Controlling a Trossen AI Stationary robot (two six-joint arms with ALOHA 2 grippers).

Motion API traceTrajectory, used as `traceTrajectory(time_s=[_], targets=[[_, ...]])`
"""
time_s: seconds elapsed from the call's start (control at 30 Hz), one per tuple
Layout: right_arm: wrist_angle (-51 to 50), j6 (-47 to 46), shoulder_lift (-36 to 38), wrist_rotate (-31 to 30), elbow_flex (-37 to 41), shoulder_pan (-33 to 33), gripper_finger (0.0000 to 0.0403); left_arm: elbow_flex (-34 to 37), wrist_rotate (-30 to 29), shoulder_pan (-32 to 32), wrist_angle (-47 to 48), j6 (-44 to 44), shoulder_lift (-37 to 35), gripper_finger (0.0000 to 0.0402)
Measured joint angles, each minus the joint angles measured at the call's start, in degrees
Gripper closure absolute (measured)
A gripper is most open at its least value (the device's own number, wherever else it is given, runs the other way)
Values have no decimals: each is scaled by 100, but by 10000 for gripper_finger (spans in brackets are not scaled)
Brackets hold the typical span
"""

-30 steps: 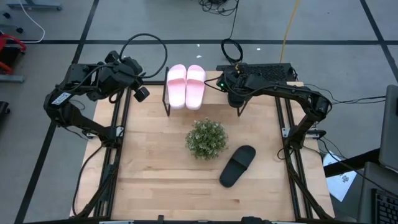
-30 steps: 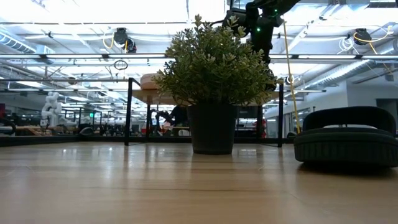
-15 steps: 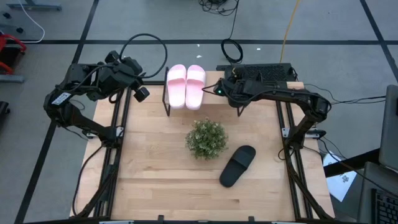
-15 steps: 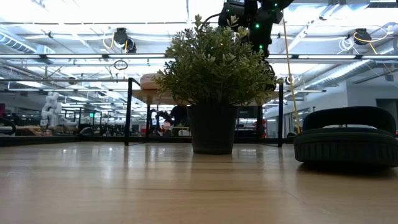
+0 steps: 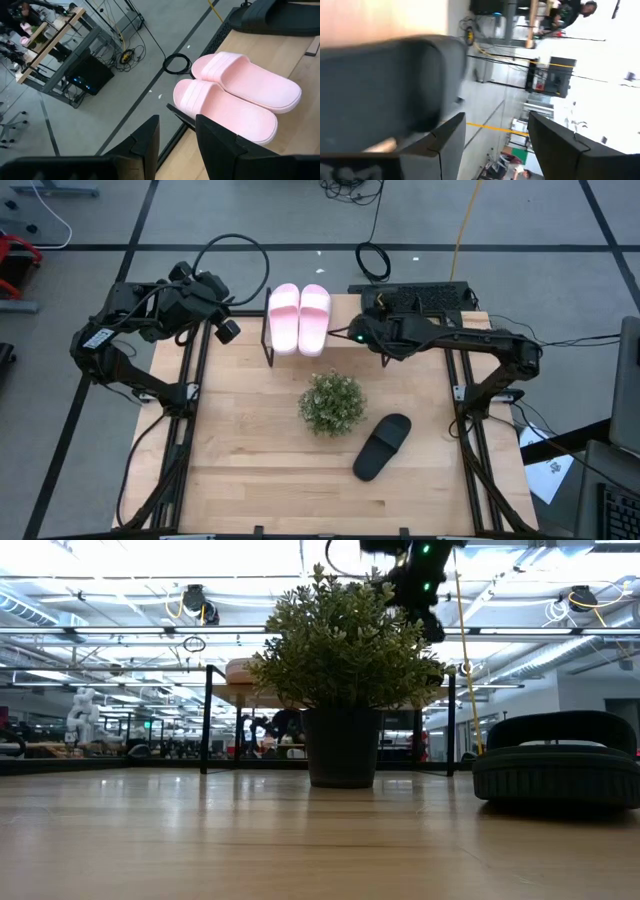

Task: Pick and place slides into the shelf
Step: Put the black slide on the shelf

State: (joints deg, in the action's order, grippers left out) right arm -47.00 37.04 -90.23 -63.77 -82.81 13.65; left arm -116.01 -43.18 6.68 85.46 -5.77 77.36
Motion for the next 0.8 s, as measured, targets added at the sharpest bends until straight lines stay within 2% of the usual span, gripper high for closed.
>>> traceTrajectory(time_s=[0.27, 0.4, 0.53, 0.67, 0.8], targets=[[9, 128, 754, -1297, 0, -721, 199, 0, -2, 0, 0, 58, 0, 268], [170, -187, 1122, -1476, 0, -1300, 199, 0, -1, -1, 1, 53, 0, 268], [377, -1130, 1499, -1114, 0, -1948, 199, 0, 0, 0, -1, 55, 0, 268], [344, -2467, 1886, -14, 0, -2720, 199, 0, 0, 0, 1, 58, 0, 268], [164, -3312, 2175, 941, 0, -3469, 200, 0, 2, -1, 0, 99, 0, 268]])
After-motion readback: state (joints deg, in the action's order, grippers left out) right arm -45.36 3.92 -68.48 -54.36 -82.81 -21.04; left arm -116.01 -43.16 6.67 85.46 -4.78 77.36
